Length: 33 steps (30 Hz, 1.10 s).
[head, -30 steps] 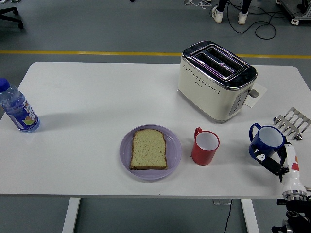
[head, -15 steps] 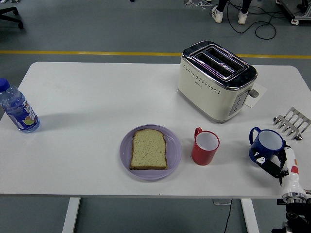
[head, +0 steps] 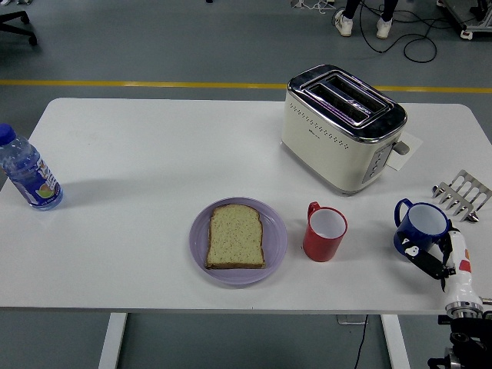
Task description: Pick up the cup,pour liquid into bread,place the cup on the desk
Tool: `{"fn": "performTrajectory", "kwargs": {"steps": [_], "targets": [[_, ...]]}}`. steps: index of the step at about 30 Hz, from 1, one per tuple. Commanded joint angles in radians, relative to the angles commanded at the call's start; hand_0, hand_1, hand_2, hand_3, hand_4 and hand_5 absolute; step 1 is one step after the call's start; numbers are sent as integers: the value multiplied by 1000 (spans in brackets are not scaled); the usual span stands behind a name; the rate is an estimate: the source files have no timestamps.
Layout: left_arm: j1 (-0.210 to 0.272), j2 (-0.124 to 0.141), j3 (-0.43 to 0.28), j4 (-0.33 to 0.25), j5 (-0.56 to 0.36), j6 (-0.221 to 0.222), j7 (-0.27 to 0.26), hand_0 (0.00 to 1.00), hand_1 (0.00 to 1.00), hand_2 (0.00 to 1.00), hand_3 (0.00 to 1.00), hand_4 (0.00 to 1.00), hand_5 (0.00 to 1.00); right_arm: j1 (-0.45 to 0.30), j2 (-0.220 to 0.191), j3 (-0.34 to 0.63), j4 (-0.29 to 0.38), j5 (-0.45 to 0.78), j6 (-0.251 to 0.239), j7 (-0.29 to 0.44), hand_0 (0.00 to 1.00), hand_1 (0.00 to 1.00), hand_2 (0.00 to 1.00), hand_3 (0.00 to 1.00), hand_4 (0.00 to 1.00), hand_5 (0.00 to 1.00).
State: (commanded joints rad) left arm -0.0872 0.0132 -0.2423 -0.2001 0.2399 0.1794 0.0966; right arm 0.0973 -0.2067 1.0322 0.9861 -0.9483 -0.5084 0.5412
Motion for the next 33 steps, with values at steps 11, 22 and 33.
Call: {"fn": "performTrajectory", "kwargs": {"steps": [11, 22, 33], "targets": [[-1, -1, -2, 0, 3, 0, 0, 633, 638, 650, 503, 239, 863, 1, 1, 1, -11, -5, 4, -9, 623, 558, 648, 700, 646, 45], [-2, -1, -3, 0, -1, 0, 0, 633, 639, 649, 503, 239, 863, 2, 2, 1, -18, -28, 1, -26, 629, 563, 671, 780, 738, 35], [-2, -1, -2, 0, 0, 0, 0, 633, 639, 650, 503, 239, 863, 2, 3, 5, -23, -54, 3, -42, 675, 615, 787, 894, 861, 43]]}}
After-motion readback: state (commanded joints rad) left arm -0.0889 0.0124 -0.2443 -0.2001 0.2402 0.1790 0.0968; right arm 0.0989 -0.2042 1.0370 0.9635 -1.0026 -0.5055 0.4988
